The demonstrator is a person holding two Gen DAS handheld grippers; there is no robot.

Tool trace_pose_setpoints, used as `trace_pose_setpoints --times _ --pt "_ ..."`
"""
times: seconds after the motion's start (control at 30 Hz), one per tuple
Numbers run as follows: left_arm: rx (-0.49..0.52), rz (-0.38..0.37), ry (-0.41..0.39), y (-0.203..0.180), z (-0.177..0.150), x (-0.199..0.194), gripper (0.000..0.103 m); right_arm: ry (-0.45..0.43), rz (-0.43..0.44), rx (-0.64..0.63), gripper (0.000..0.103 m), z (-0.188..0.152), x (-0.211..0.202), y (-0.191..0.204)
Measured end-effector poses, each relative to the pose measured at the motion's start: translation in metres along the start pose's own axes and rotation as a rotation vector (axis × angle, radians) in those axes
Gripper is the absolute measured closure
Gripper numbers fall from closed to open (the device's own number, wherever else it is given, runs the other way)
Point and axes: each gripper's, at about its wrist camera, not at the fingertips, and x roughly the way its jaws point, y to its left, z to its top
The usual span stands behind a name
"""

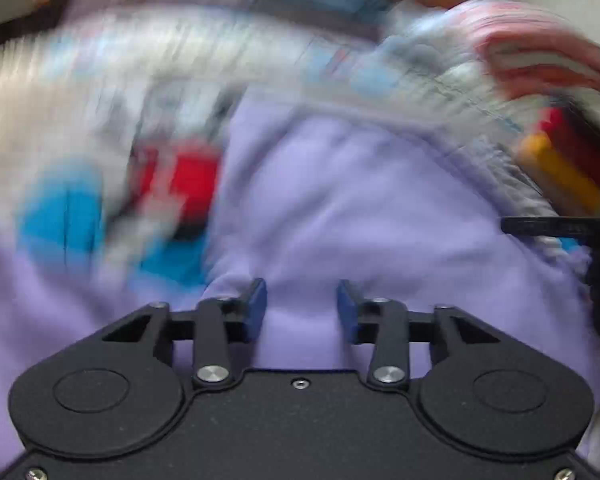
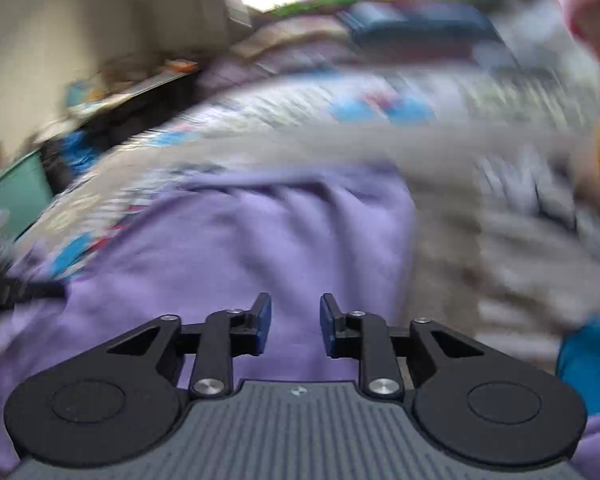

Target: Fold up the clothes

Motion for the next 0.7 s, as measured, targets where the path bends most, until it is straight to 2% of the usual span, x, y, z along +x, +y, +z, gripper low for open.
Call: trace_pose_setpoints --times 0.03,0.07,0.17,0.23,0.27,0.3,0.33,0.4,0.47,0.53,0.6,0.63,0.67,0.7 --pt "-0.034 -0.016 0.011 0.005 0.005 -0.001 0.067 0.019 0.000 0.087 0.091 0.002 0.010 -0.016" --pt "-0.056 -0.036 0.010 0.006 0.013 -0.006 0.067 0.002 0.028 0.167 0.092 0.003 0.006 -0.029" --pt "-0.091 -0.153 -0.051 0.005 0.040 -0.010 0.064 -0.033 0.078 0.202 0.085 0.013 -0.009 -0.036" --pt "-0.127 -0.204 -0.062 0.005 0.059 0.005 0.063 -0.054 0.162 0.255 0.075 0.021 -0.004 -0.040" --pt "-0.140 -0.194 -0.042 0.007 0.065 0.019 0.062 -0.054 0.181 0.261 0.075 0.026 0.003 -0.040" --pt "-0.166 -0.146 0.016 0.013 0.069 0.038 0.061 -0.040 0.161 0.255 0.075 0.029 0.014 -0.041" --pt "-0.201 -0.097 0.077 0.023 0.071 0.057 0.069 -0.013 0.109 0.252 0.082 0.031 0.027 -0.045" --pt "-0.268 -0.125 0.078 0.040 0.076 0.067 0.069 -0.011 0.078 0.330 0.103 0.033 0.039 -0.068" --pt "-0.304 -0.191 0.053 0.044 0.086 0.062 0.065 -0.051 0.117 0.422 0.101 0.035 0.037 -0.087" --pt "-0.297 -0.265 0.028 0.042 0.094 0.062 0.061 -0.061 0.184 0.455 0.086 0.039 0.036 -0.091" --pt "-0.324 -0.269 0.027 0.045 0.099 0.072 0.060 -0.046 0.231 0.452 0.073 0.044 0.042 -0.088" --pt "-0.329 -0.244 0.045 0.048 0.101 0.081 0.060 -0.025 0.230 0.434 0.075 0.046 0.049 -0.086" --pt "-0.333 -0.222 0.069 0.052 0.102 0.090 0.064 -0.001 0.209 0.417 0.076 0.049 0.057 -0.084" --pt "-0.337 -0.200 0.092 0.056 0.103 0.099 0.066 0.022 0.186 0.416 0.089 0.051 0.063 -0.086"
